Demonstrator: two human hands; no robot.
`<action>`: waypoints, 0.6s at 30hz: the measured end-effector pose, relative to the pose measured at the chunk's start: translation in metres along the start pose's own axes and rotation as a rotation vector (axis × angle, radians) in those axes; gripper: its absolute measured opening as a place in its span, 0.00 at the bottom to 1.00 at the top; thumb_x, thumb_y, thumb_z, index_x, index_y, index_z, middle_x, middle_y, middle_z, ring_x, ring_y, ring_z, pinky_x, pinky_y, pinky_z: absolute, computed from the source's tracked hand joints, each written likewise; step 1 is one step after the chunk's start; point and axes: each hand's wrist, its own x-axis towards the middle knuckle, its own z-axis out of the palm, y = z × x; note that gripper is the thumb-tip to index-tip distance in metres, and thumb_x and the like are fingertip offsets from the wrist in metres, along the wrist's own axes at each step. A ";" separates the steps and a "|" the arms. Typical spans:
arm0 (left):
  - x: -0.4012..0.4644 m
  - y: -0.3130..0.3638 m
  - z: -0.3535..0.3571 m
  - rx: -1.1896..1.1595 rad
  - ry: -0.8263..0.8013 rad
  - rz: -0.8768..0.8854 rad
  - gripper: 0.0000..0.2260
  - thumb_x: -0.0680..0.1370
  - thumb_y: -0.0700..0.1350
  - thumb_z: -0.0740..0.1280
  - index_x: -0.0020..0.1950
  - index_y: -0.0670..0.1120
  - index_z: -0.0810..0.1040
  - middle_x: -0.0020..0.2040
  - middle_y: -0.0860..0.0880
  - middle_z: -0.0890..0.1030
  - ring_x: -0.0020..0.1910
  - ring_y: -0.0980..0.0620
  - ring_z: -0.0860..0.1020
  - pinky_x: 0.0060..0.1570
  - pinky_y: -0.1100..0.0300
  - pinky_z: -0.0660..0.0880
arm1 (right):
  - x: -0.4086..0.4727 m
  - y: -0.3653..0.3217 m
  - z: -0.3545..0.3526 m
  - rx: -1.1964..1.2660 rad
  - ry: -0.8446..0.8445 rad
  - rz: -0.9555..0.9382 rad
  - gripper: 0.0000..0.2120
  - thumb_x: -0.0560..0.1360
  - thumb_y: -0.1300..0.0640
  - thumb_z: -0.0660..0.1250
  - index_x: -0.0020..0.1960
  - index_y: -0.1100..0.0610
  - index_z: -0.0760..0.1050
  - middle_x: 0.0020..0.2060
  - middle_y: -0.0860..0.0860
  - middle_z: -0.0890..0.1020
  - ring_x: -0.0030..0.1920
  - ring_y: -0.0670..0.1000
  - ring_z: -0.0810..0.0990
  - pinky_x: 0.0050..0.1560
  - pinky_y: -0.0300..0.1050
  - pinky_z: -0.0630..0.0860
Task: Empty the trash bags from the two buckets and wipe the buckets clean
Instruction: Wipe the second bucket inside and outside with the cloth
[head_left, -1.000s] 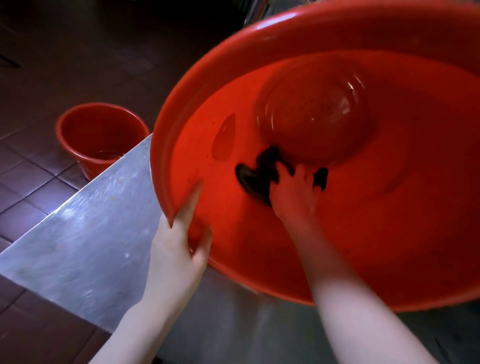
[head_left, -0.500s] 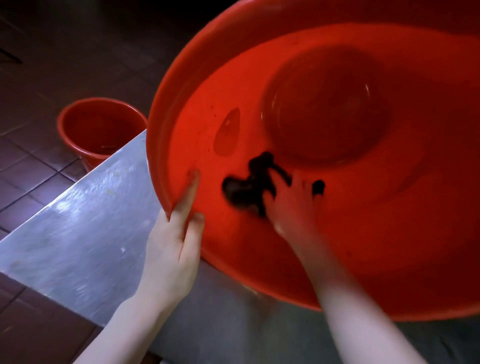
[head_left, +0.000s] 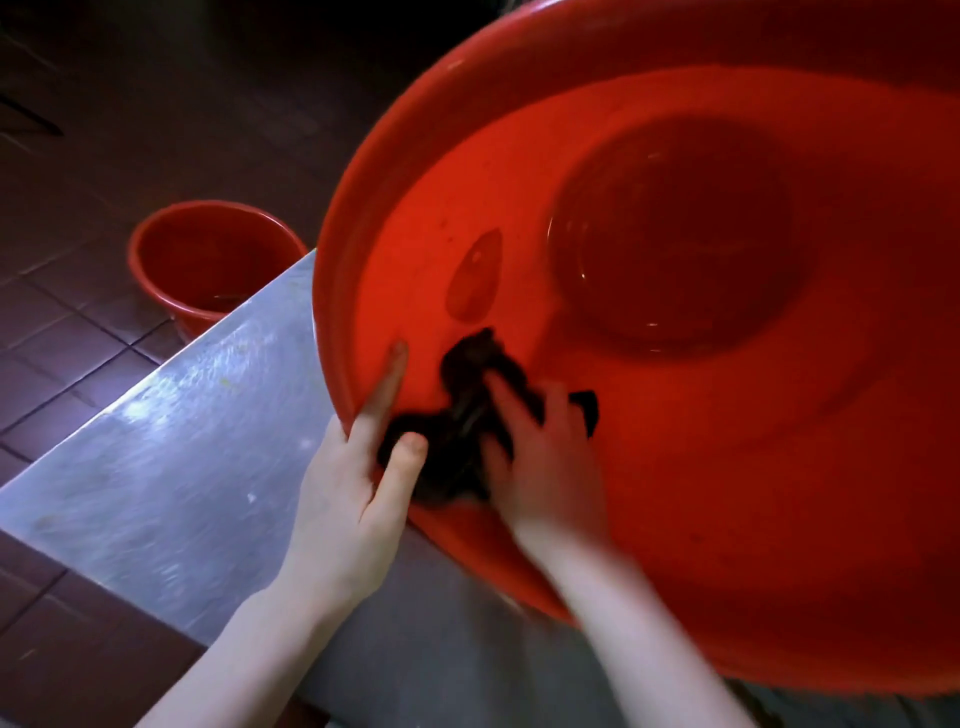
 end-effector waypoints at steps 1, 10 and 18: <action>0.000 0.001 -0.001 -0.014 0.007 -0.006 0.24 0.76 0.64 0.53 0.73 0.73 0.55 0.73 0.55 0.68 0.69 0.58 0.69 0.63 0.60 0.68 | 0.028 0.008 0.002 -0.052 -0.013 0.105 0.26 0.76 0.45 0.57 0.74 0.40 0.60 0.65 0.55 0.67 0.63 0.62 0.69 0.61 0.59 0.71; 0.032 0.049 -0.047 0.304 0.051 0.209 0.21 0.70 0.55 0.66 0.62 0.53 0.80 0.67 0.48 0.63 0.66 0.59 0.67 0.69 0.65 0.64 | 0.122 0.033 0.015 -0.240 -0.043 0.353 0.24 0.82 0.53 0.54 0.76 0.40 0.55 0.73 0.57 0.57 0.71 0.62 0.58 0.65 0.65 0.61; 0.064 0.065 -0.053 0.567 -0.001 0.436 0.34 0.69 0.33 0.68 0.73 0.55 0.70 0.59 0.42 0.72 0.38 0.50 0.71 0.40 0.58 0.72 | 0.082 0.090 -0.018 -0.517 -0.155 0.342 0.23 0.82 0.54 0.52 0.76 0.42 0.57 0.74 0.59 0.57 0.71 0.65 0.57 0.69 0.64 0.59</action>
